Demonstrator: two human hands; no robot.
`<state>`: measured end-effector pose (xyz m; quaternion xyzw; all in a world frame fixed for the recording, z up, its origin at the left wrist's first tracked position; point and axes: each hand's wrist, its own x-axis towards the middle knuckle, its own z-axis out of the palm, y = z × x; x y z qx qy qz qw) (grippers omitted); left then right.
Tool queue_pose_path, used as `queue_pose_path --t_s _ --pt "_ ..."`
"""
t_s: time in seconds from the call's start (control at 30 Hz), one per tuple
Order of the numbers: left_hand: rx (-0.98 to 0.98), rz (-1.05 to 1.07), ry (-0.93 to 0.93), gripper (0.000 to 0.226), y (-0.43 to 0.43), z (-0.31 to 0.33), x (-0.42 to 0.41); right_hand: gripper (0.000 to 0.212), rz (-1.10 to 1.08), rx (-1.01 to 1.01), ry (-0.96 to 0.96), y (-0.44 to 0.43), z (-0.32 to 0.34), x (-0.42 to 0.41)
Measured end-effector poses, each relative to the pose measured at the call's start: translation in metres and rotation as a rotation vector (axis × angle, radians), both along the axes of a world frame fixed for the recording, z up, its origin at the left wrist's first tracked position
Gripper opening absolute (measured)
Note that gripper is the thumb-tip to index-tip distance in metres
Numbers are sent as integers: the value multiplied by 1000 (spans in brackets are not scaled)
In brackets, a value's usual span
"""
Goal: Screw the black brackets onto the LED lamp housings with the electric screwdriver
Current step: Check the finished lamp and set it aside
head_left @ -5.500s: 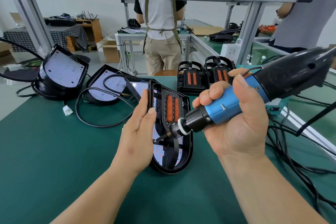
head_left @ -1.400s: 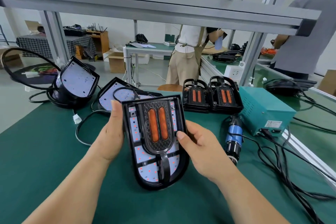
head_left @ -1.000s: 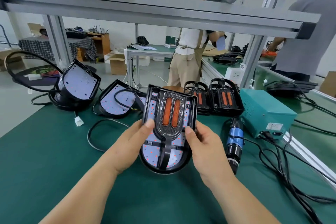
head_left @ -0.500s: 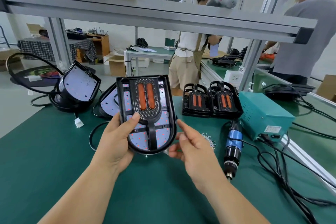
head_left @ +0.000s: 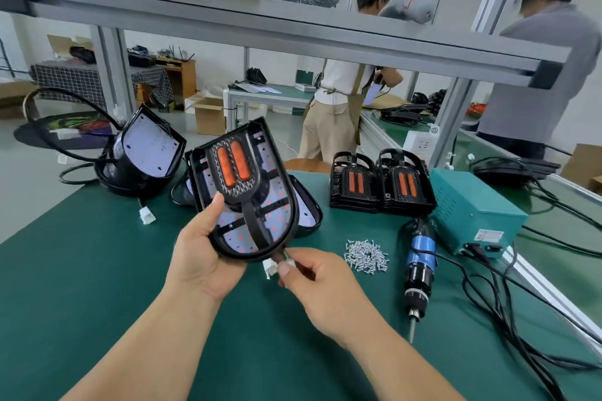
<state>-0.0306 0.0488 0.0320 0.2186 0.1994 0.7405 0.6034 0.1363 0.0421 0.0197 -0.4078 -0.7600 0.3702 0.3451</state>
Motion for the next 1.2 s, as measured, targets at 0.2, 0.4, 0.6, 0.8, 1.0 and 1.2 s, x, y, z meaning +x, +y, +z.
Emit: queue_pose_path --t_s 0.2,0.4,0.6,0.8,1.0,1.2 --pt "25 25 -42 40 2 1 -20 22 -151 -32 163 4 -1 9" --pt "6 26 -63 40 5 -4 -33 30 -410 -270 662 19 2 21" --pt "-12 -40 -14 39 0 -3 -42 27 -545 -372 1077 29 14 40" --pt "20 32 -14 38 0 -4 -50 29 -640 -418 1313 37 27 64" --pt "78 199 -209 38 -1 -5 -65 22 -685 -398 1474 42 35 84" --pt "130 239 -285 37 -6 -3 -73 19 -588 -476 1678 41 37 92"
